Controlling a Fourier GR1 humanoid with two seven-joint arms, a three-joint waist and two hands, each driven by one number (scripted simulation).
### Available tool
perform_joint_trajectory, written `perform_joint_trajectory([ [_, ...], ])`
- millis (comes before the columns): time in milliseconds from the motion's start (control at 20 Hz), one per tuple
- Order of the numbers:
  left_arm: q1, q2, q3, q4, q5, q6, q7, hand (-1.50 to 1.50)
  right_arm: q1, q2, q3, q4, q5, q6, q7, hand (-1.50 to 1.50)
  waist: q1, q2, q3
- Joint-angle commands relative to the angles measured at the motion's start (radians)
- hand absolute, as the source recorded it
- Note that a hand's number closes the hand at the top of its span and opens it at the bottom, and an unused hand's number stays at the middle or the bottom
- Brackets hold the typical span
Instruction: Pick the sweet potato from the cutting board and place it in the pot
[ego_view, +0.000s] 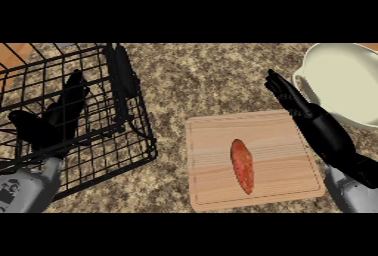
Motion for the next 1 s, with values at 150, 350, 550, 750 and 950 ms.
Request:
perform_joint_trajectory([
  [150, -0.055, -0.038, 0.034, -0.023, -0.001, -0.014, -0.099, 0.00, -0.175, -0.043, -0.056, 0.170, -0.304, 0.389, -0.068, 1.50, 0.061, 0.014, 0.019],
  [350, -0.053, -0.084, 0.035, -0.040, 0.040, -0.031, -0.132, 0.00, -0.229, -0.208, -0.098, 0.284, 0.020, 0.365, -0.204, 1.50, 0.069, 0.020, 0.019],
  [550, -0.052, -0.090, 0.046, -0.014, 0.045, -0.046, -0.155, 0.00, -0.226, -0.202, -0.082, 0.442, 0.049, 0.519, -0.530, -1.50, 0.058, 0.019, 0.023],
  [750, -0.018, -0.085, 0.036, -0.051, 0.049, -0.051, -0.156, 0.00, -0.231, -0.251, -0.059, 0.504, 0.137, 0.564, -0.749, -1.50, 0.058, 0.012, 0.024],
  [950, 0.001, -0.069, 0.072, -0.021, 0.059, -0.077, -0.192, 0.00, -0.303, -0.289, 0.025, 0.525, 0.277, 0.472, -0.795, -1.50, 0.051, 0.006, 0.019],
])
